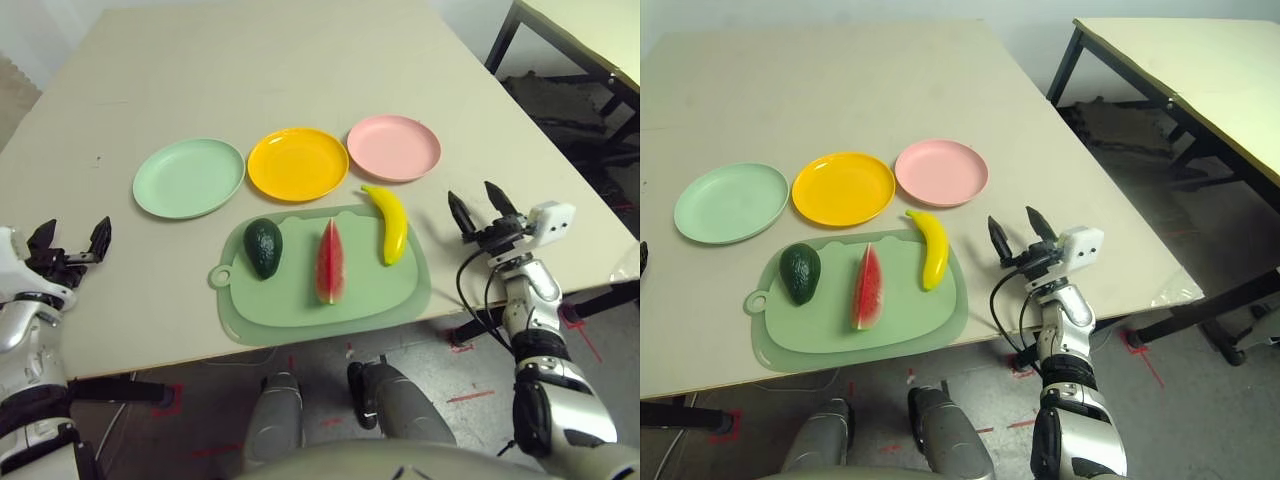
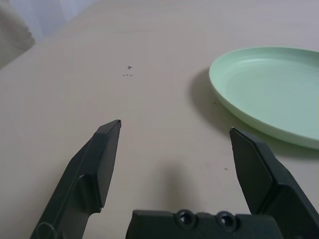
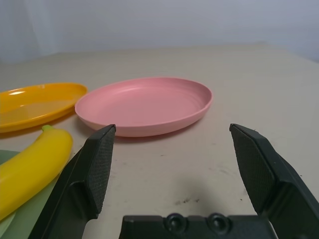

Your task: Place the fruits into color-matched plates.

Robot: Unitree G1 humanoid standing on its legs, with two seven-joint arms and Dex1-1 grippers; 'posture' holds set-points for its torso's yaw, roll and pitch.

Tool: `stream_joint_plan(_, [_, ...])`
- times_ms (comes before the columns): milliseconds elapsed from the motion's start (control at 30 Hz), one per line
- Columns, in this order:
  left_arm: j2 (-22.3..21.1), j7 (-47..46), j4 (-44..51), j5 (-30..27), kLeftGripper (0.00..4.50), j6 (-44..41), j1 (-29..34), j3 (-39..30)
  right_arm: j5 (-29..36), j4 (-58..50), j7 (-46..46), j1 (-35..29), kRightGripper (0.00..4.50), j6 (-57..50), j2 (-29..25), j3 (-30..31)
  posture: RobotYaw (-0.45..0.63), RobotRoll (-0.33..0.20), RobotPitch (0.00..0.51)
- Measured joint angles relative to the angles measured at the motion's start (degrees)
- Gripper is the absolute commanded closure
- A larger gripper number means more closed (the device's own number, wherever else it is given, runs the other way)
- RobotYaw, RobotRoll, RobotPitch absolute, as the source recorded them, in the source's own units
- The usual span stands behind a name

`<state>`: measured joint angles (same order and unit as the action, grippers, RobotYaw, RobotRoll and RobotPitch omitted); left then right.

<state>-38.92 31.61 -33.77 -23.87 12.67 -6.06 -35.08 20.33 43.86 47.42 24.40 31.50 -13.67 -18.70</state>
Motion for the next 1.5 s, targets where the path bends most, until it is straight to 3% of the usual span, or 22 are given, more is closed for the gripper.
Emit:
stream_joint_plan(333, [-0.4, -0.1, 0.3, -0.4, 0.04, -0.2, -2.1, 0.1, -0.1, -0.5, 0.8, -0.9, 0.00, 0.9, -0.8, 0.8, 0.06, 0.000, 0.172])
stream_joint_plan(533, [1.3, 1.2, 2.4, -1.8, 0.04, -0.3, -1.2, 0.0, 1.6, -1.2, 1.8, -2.3, 0.00, -1.4, -2.9, 0.9, 0.05, 0.000, 0.152])
stream_joint_plan(700, [1.5, 12.1, 12.0, -9.5, 0.04, -5.3, 1.3, 0.5, 5.4, -4.5, 4.5, -2.8, 0.00, -8.3, -6.0, -0.2, 0.06, 0.000, 0.174])
stream_joint_plan(800, [-4.0, 22.5, 18.4, -12.9, 0.04, -11.4, 3.4, 3.1, 2.9, -7.0, 5.6, -1.6, 0.00, -10.0, -11.1, 1.6, 0.02, 0.000, 0.188])
stream_joint_plan(967, [-15.1, 39.4, 24.5, -13.2, 0.04, -17.6, 4.1, 9.1, -5.1, -12.1, 10.1, 4.7, 0.00, -11.3, -22.8, 8.8, 0.00, 0.000, 0.190])
stream_joint_plan(1133, [-17.7, 49.3, 27.2, -14.3, 0.04, -20.4, -3.4, 14.1, -8.4, -21.5, 27.9, 8.5, 0.00, -10.0, -30.0, 21.0, -0.01, 0.000, 0.180])
stream_joint_plan(1300, [-18.3, 53.9, 31.2, -14.2, 0.04, -22.4, -7.5, 18.6, -14.7, -21.0, 38.7, 17.9, 0.00, -2.8, -32.6, 30.0, 0.00, 0.000, 0.165])
stream_joint_plan(1500, [-19.0, 54.8, 31.7, -13.9, 0.04, -23.1, -9.1, 18.7, -21.2, -14.6, 39.6, 26.4, 0.00, 4.8, -29.4, 35.5, 0.01, 0.000, 0.154])
